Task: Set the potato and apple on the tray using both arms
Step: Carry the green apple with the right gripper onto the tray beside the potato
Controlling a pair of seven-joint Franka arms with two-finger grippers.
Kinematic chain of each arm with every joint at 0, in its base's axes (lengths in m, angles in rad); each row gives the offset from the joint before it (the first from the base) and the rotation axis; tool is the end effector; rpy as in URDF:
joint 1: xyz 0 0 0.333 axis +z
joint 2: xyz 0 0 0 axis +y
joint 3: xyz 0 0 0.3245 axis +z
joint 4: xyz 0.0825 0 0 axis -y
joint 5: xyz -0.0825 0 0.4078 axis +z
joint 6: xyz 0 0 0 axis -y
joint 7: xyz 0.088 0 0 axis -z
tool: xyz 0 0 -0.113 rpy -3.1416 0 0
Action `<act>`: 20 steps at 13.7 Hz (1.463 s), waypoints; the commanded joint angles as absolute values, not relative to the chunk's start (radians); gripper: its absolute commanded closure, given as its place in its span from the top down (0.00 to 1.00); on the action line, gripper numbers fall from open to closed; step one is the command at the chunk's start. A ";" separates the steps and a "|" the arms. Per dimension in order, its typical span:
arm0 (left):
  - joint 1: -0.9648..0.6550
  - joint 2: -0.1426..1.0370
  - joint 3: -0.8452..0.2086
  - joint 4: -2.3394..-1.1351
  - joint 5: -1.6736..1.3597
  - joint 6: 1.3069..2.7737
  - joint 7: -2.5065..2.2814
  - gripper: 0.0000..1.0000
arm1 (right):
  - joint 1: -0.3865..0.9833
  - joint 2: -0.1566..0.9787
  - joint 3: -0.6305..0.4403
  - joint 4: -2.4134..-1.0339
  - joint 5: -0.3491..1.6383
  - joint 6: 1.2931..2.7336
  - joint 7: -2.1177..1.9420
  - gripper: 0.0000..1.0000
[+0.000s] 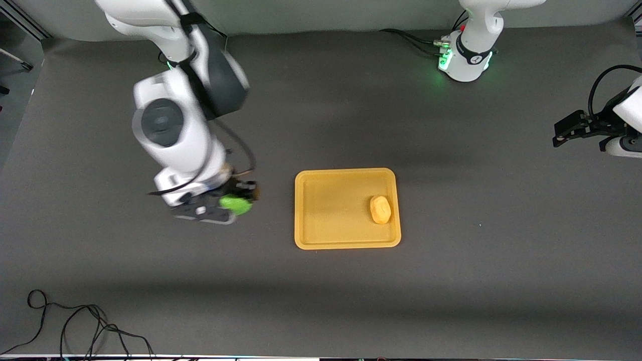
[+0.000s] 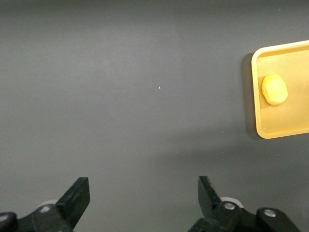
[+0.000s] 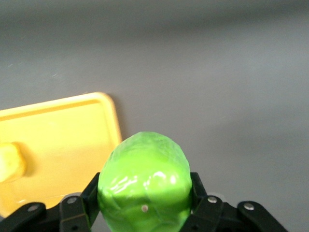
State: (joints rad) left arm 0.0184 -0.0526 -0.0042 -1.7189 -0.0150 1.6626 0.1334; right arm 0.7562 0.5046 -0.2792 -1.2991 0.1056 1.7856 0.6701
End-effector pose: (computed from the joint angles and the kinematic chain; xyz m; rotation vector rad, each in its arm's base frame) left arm 0.5667 0.0064 0.5913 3.1212 -0.1840 -0.0041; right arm 0.6231 0.3793 0.4589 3.1032 -0.2838 0.0264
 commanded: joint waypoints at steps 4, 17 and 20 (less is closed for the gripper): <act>0.018 -0.068 -0.011 -1.766 -0.021 1.707 0.115 1.00 | 0.879 0.791 -0.180 -0.996 0.095 1.837 0.900 0.29; 0.015 -0.064 -0.011 -1.784 -0.023 1.724 0.118 1.00 | 0.879 1.089 -0.164 -0.997 0.084 2.195 0.907 0.30; 0.018 -0.064 -0.011 -1.784 -0.023 1.726 0.118 1.00 | 0.879 1.083 -0.167 -1.002 0.084 2.189 0.907 1.00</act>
State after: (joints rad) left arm 0.0184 -0.0510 -0.0097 -1.7708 -0.0152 1.7071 0.1280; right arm 0.8879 1.0666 -0.1733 -1.0403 0.1052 2.1963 0.8816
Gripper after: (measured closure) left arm 0.000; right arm 0.260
